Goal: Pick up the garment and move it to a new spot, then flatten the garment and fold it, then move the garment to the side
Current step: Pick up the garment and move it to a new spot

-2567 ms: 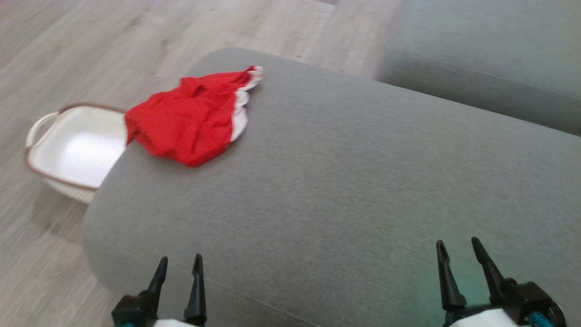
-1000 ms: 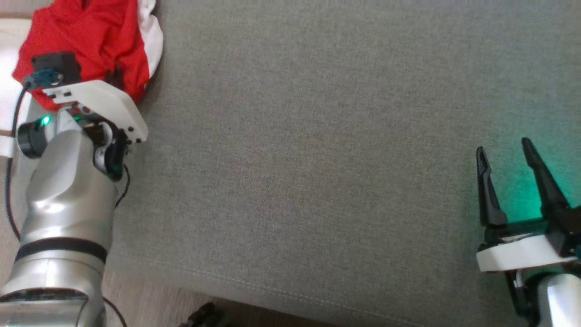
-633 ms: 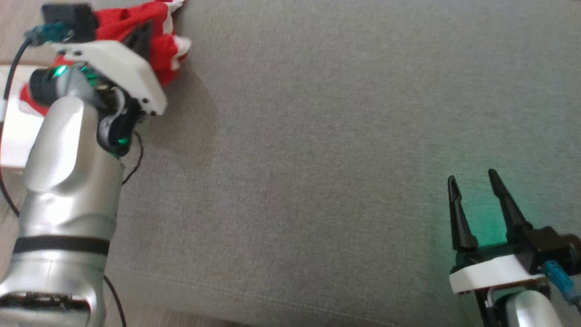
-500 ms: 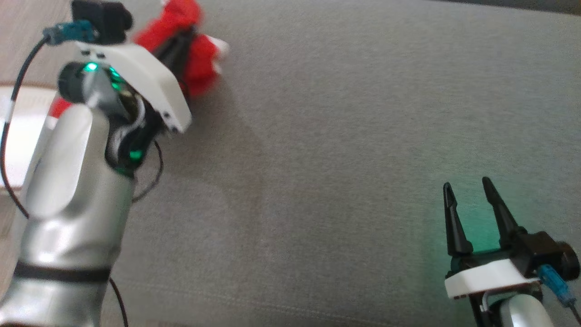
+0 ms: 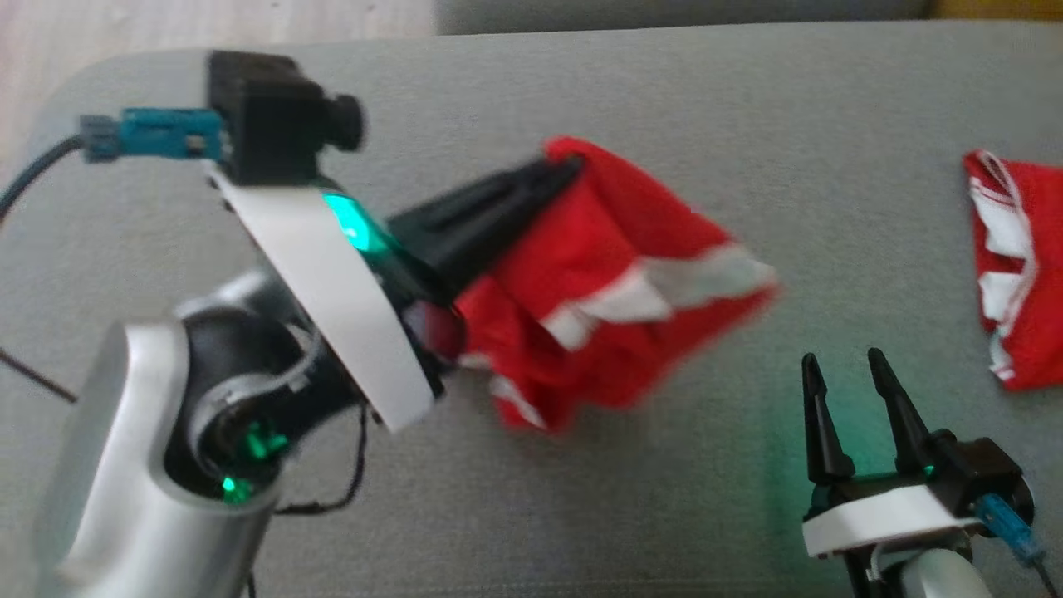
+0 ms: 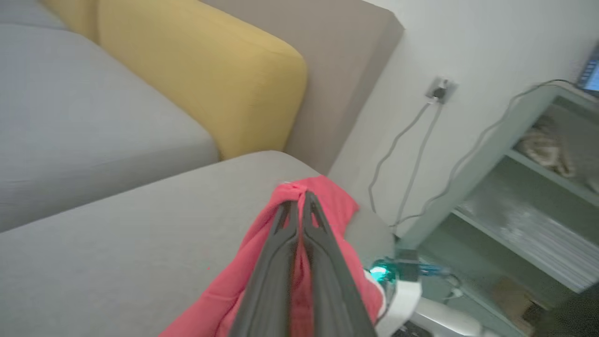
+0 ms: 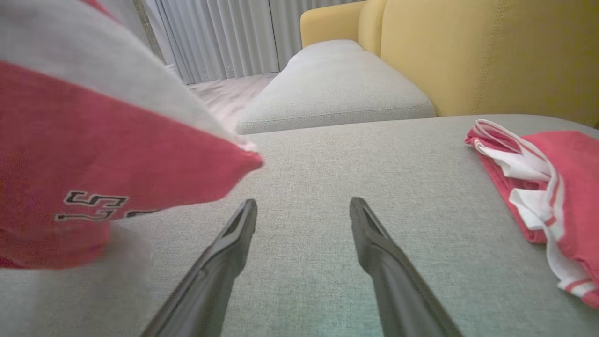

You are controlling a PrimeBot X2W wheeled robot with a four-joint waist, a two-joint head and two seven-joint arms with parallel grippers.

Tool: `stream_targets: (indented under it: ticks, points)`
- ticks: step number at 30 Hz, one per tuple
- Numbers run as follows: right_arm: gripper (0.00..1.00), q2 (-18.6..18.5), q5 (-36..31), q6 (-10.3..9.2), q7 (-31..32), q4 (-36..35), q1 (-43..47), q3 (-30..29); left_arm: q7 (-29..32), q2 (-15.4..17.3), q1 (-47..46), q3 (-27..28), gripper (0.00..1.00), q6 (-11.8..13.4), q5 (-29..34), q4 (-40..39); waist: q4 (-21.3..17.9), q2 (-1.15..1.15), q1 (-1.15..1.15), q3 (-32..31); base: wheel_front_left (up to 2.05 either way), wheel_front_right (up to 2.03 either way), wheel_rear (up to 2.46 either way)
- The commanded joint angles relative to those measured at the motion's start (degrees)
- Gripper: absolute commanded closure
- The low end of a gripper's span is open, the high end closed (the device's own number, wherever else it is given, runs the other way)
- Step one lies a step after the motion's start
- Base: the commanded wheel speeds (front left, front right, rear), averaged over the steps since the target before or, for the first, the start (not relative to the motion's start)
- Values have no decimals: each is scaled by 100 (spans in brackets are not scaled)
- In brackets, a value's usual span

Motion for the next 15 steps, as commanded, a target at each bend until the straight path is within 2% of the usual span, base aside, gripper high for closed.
stream_targets:
  ticks: [1, 4, 7, 15]
  points:
    - [0, -19, 50, 43, -73, -126, -207, 178, 132, 103, -160, 212, 100, 73, -123, -270, -243, 0, 0, 82, 0, 0, 0]
    - [0, -19, 83, 43, -75, -124, -270, 181, 253, 169, -179, 170, 100, 105, -108, -196, -366, 0, 0, 144, 0, 0, 0]
    - [0, -19, 139, 43, -77, -139, -349, 198, 365, 252, -200, 97, 100, 110, -47, 273, -528, 0, 0, 233, 0, 0, 0]
    - [0, -18, 226, 43, -78, -94, -493, 308, 426, 923, -527, -444, 100, -257, 975, 2618, -850, 0, 0, 335, 0, 0, 0]
